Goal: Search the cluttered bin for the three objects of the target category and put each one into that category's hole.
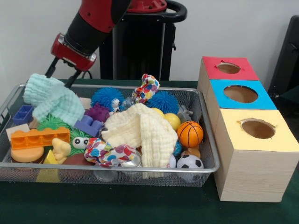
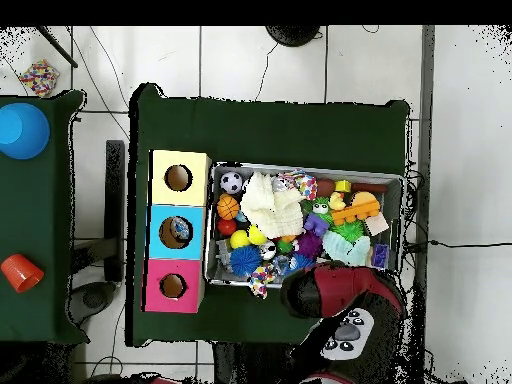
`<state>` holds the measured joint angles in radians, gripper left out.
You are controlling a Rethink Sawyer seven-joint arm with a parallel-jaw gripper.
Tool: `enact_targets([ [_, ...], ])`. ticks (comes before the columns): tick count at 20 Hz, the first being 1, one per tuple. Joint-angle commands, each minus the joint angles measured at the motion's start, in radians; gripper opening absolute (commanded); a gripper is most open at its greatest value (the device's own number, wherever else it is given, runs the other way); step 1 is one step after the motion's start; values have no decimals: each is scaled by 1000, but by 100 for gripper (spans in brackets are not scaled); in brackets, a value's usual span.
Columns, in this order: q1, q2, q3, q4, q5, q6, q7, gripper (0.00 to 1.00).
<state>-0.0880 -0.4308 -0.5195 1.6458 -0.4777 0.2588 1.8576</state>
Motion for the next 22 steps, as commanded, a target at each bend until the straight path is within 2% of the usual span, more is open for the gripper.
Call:
enact_targets([
  [1, 2, 28, 16, -66, 46, -54, 186, 100],
  [5, -30, 16, 51, -46, 67, -47, 178, 100],
  [7, -131, -16, 173, 6, 105, 3, 126, 100],
  [15, -295, -42, 366, 73, 140, 49, 37, 100],
  [22, -362, -43, 446, 87, 132, 62, 23, 100],
])
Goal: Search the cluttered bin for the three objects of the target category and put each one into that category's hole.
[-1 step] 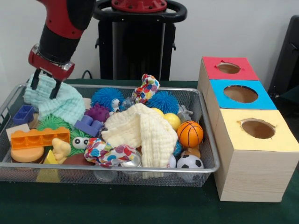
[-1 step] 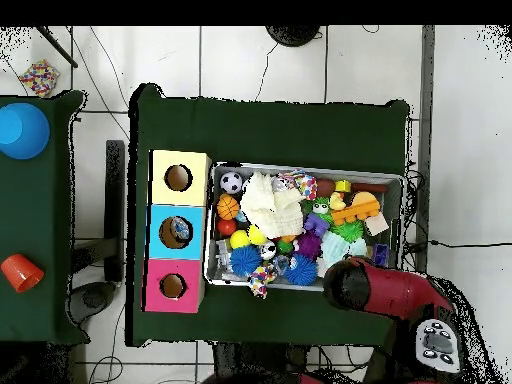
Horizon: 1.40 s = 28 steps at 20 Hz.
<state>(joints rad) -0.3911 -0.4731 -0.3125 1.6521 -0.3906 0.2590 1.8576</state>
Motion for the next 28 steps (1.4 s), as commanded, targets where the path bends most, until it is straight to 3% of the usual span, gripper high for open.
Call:
enact_targets([
  [1, -68, -1, 250, 83, 43, 63, 20, 100],
  [17, -209, 6, 403, 117, 46, 123, 0, 100],
  [28, -202, 10, 393, 83, 18, 146, 6, 100],
])
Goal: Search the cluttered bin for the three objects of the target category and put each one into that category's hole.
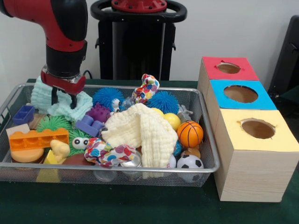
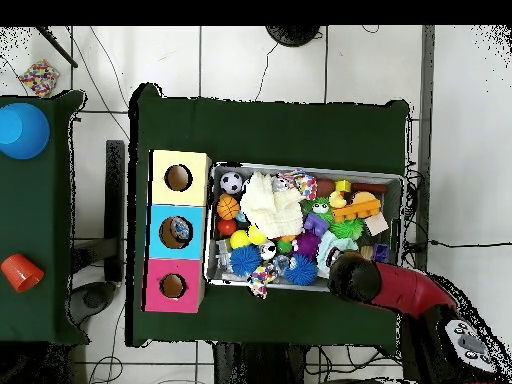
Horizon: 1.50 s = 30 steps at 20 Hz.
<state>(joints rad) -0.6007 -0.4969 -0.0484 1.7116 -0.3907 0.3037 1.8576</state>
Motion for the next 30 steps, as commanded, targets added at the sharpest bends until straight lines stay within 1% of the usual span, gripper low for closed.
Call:
enact_targets([
  [1, 6, 34, 131, 23, 20, 108, 3, 100],
  [12, 4, 28, 142, 31, 25, 123, -2, 100],
  [13, 2, 27, 145, 32, 26, 126, -5, 0],
  [16, 1, 24, 151, 33, 30, 139, -6, 0],
  [23, 0, 21, 157, 39, 21, 133, 5, 0],
  [25, 4, 14, 160, 36, 14, 133, -3, 0],
  [27, 12, -1, 164, 46, 22, 142, 2, 0],
  [30, 31, -38, 168, 75, 52, 164, 32, 0],
])
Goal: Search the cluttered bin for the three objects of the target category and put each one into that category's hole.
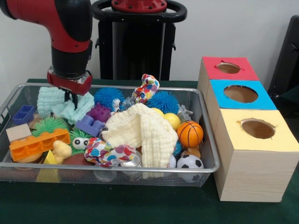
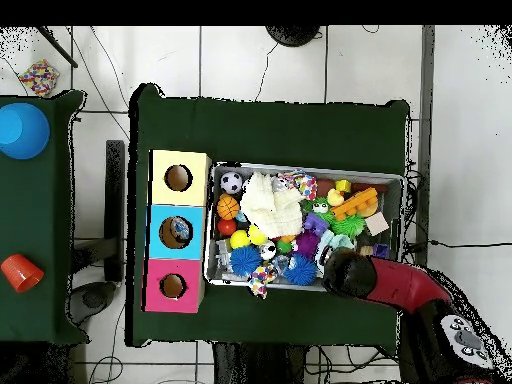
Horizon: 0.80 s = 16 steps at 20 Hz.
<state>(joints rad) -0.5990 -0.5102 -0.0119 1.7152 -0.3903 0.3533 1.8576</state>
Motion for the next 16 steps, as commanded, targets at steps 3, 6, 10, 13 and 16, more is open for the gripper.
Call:
enact_targets([
  [3, 33, -65, 156, 113, 98, 131, 63, 0],
  [6, 35, -95, 178, 141, 151, 155, 84, 0],
  [10, 45, -120, 189, 165, 203, 166, 105, 0],
  [13, 11, -119, 237, 200, 255, 134, 109, 0],
  [16, -36, -102, 300, 235, 305, 89, 103, 0],
])
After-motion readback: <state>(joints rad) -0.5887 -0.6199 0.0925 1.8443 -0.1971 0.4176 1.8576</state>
